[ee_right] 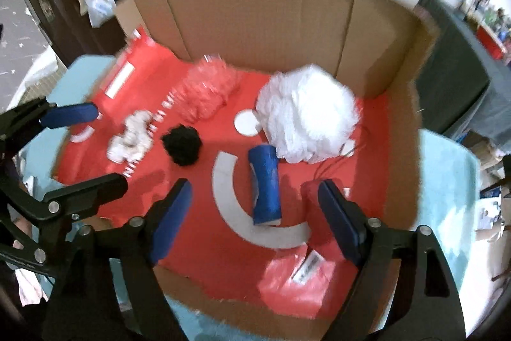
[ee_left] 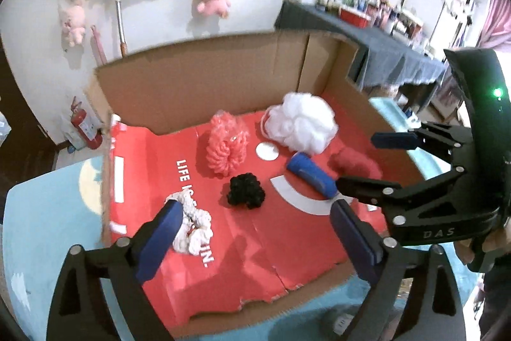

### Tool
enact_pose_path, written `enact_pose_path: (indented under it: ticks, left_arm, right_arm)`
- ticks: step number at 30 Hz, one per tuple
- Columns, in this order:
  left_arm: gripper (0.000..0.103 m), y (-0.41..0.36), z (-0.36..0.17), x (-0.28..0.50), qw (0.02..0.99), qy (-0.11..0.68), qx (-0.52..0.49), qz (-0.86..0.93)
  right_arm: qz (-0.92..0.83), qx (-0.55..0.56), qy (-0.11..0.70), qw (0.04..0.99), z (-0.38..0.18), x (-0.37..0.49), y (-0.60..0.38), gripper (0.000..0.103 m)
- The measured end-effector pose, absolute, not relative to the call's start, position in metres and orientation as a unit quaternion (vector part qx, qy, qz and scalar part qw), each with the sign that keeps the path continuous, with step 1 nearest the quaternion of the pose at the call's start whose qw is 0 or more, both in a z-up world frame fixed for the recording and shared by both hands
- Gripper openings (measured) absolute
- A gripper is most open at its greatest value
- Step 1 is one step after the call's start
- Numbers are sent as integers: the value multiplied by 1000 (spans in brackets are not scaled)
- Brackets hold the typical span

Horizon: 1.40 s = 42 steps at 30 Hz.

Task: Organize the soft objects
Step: 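Withdraw both open tools from the box back over the table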

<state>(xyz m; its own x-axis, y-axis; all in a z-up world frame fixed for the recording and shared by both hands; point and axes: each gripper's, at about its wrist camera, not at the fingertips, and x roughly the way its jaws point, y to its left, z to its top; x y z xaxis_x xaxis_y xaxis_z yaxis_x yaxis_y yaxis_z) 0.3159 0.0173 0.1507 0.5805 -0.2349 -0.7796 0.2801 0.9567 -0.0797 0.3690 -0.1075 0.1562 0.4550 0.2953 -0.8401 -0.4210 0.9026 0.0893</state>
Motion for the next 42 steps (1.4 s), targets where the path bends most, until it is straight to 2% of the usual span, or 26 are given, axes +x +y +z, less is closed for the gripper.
enact_pose_path:
  ticks: [7,16,21,31,42]
  left_arm:
    - [103,15,186,256,918,370,31,-137]
    - [103,24,219,170,956,269,15,-112]
    - [103,23,231,116,975,199,22,-100]
    - [103,18,222,40,986,135,5,-98]
    - [103,18,186,-8,988,116,-29,-98]
  right_arm:
    - [206,-47,429,878,203,316,-122,81]
    - [184,-49,335,923,242,225,-140,84]
    - [186,-25,290,939,253,177,-152,90]
    - [141,-25,205,968,252,90,-169,91]
    - [112,-23,161,980,225,24,-170,96]
